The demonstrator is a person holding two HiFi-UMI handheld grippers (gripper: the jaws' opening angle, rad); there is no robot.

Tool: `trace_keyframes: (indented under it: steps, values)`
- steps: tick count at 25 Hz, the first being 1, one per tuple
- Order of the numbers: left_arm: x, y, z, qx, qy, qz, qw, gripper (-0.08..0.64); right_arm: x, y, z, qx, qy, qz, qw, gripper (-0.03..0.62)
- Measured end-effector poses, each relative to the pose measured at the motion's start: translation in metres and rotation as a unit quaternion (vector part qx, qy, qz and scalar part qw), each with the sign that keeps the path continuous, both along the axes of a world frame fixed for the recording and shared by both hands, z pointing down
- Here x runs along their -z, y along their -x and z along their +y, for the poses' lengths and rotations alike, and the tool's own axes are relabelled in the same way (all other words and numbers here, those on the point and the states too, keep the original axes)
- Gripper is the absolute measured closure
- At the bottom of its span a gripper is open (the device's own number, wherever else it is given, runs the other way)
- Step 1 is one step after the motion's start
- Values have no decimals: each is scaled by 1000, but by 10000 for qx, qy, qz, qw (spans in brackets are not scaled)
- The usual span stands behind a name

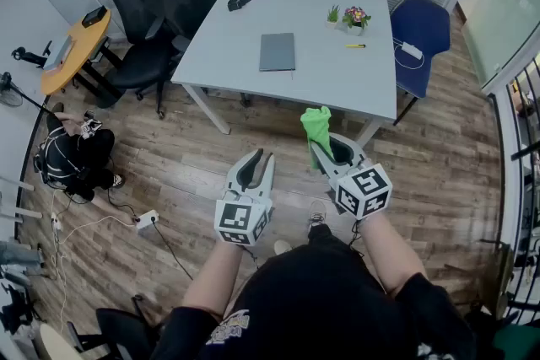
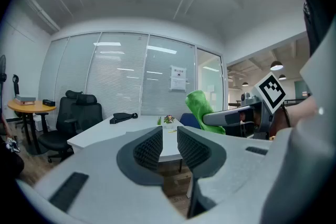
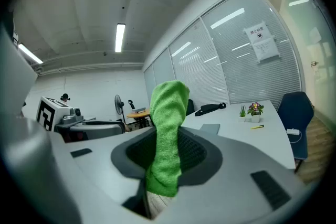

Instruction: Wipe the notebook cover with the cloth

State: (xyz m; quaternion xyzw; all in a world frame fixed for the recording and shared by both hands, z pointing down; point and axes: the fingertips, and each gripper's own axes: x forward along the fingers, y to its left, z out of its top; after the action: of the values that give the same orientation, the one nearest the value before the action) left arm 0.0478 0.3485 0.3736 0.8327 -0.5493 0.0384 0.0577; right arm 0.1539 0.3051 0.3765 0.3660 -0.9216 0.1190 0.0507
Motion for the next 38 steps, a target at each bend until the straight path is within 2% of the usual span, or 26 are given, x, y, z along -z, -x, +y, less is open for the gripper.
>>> trace_keyframes:
  steps: [16, 23, 38]
  values:
    - [-2, 3, -13, 154, 25, 18, 9999, 485, 3, 0, -16, 119, 9, -176, 9998, 480]
    - [0, 7, -38, 341, 39, -29, 9994, 485, 1, 3, -47, 266, 55, -226, 9994, 480]
    - [-8, -6, -123, 800, 83, -108, 9967, 485, -11, -9, -140, 640, 212, -334, 9972, 480]
